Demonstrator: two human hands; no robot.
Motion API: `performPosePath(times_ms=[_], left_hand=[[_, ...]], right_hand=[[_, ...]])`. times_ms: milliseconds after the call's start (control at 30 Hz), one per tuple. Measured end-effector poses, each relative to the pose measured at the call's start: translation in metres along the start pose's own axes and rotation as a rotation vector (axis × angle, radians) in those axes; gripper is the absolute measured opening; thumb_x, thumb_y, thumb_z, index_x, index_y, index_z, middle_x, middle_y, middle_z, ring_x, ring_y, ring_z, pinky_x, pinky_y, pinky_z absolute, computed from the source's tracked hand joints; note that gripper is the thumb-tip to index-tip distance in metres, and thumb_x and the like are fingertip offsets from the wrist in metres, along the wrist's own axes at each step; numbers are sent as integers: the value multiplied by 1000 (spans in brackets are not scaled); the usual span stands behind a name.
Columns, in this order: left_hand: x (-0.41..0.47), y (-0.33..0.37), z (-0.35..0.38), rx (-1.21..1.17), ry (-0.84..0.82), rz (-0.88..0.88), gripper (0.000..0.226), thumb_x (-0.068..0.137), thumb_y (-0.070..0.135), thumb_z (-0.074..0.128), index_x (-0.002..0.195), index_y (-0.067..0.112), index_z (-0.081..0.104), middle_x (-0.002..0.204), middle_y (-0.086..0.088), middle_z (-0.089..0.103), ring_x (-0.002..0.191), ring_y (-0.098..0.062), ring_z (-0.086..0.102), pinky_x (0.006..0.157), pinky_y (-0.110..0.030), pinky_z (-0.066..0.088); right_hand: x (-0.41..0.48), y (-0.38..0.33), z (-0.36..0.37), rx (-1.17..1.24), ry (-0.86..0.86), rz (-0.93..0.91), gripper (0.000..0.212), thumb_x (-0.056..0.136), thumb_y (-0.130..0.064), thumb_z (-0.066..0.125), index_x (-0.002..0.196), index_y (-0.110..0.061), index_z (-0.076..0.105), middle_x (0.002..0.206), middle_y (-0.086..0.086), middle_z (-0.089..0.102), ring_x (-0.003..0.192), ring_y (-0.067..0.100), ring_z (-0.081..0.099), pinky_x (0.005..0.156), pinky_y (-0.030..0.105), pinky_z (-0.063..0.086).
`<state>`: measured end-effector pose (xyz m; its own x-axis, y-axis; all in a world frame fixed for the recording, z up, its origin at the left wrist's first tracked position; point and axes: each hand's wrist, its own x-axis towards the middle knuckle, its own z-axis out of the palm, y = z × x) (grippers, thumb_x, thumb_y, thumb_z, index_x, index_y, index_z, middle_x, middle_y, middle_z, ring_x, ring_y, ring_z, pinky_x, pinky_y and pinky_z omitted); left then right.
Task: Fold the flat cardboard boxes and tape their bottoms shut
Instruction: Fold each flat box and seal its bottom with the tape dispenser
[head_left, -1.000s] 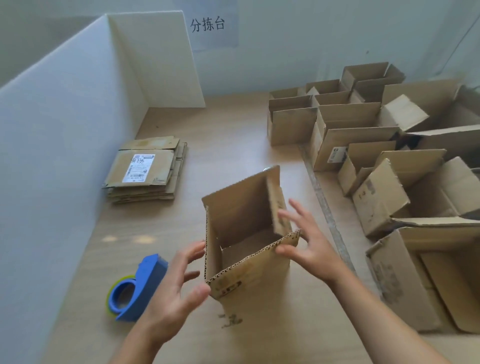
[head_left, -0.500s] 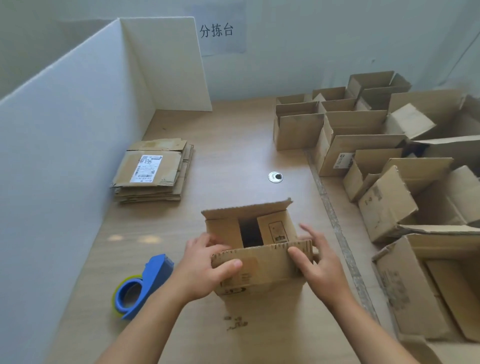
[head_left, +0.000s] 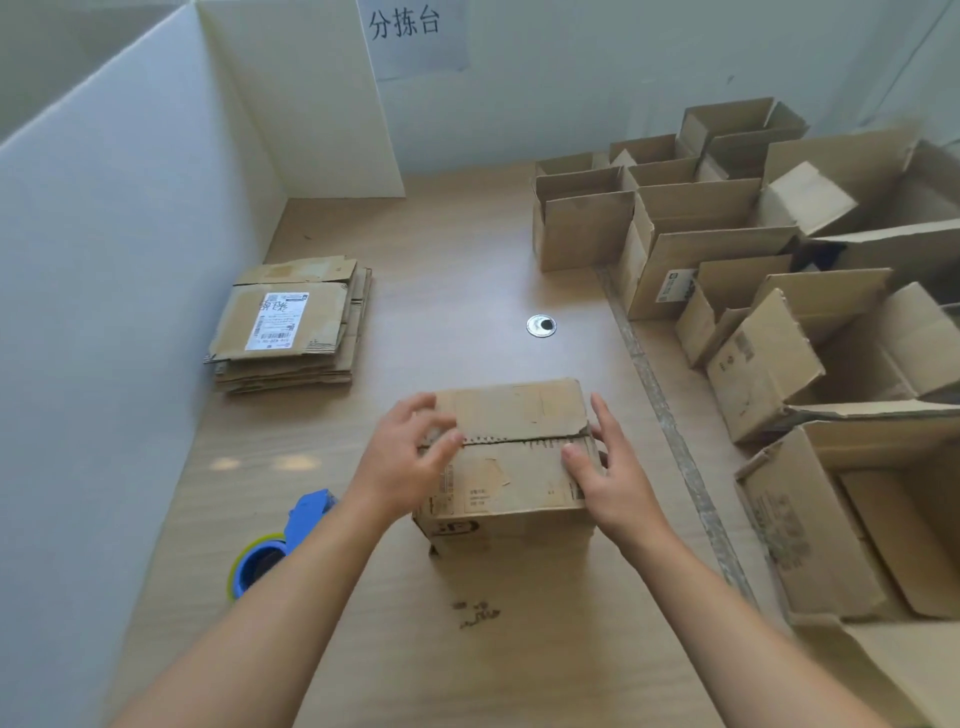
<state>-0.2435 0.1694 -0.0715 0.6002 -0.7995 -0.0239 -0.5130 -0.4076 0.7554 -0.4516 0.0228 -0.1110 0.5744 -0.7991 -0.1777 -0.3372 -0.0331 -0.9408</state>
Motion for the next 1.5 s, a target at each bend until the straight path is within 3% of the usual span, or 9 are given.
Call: performPosePath(times_ms=[167,267,333,600,800,933,1067,1333,1500], left_hand=[[-36,-22,26,-133,86,-64,38,99,35,51,137,35,52,159,20,14,142,12,13,115,-13,14],[-31,-19,31,-163,79,-145,38,100,31,51,137,38,51,151,4,41,140,-8,36,117,-32,31],[-24,-16,37,-124,-3,-175,40,102,28,49,142,32,49,144,6,50,134,-12,44,113,-30,33],[-61,-33,73,-8,-56,-181,45,102,31,47,146,38,42,158,-1,34,150,-12,16,112,-21,20],[-73,-72,35,131,-5,-279,43,98,36,53,142,33,49,141,-6,49,131,-23,47,104,-37,41],[-75,-74,34,131,12,-284,43,100,37,50,143,37,48,155,-6,37,138,-25,41,109,-41,39],[-80,-72,38,214,38,-253,40,102,38,47,142,39,49,158,-9,34,134,-28,48,104,-38,44],[-73,-68,38,318,16,-281,39,103,42,41,141,37,51,154,-13,39,127,-32,53,99,-36,43],[-74,-73,42,235,49,-306,37,100,44,48,136,36,56,147,-7,46,125,-29,52,97,-38,46]], right_hand=[[0,-10,5,102,-53,55,53,100,-33,55,145,-55,35,145,-18,47,132,5,47,113,38,41],[-3,-17,4,15,-6,21,51,102,-27,51,149,-40,39,143,-25,45,134,-1,41,115,26,32],[-2,-19,0,-65,56,19,49,102,-27,50,149,-38,41,144,-22,48,133,0,42,115,27,31],[-12,24,-1,-185,-11,90,54,101,-34,53,151,-38,34,148,-14,43,137,7,40,116,30,30],[-26,34,55,-364,-146,-13,55,101,-32,51,153,-30,32,143,-1,45,120,8,42,99,16,28],[-19,27,75,-809,-95,-284,49,98,-40,48,144,-22,42,158,9,24,148,31,17,115,45,17],[-26,37,86,-1023,-123,-582,51,96,-49,39,136,-20,53,151,10,44,143,30,36,111,53,19],[-14,33,88,-1057,-44,-612,38,95,-46,43,113,-23,67,130,10,61,127,31,53,105,57,39],[-22,32,98,-963,-68,-542,37,95,-46,49,118,-21,63,137,15,52,133,37,45,110,55,36]])
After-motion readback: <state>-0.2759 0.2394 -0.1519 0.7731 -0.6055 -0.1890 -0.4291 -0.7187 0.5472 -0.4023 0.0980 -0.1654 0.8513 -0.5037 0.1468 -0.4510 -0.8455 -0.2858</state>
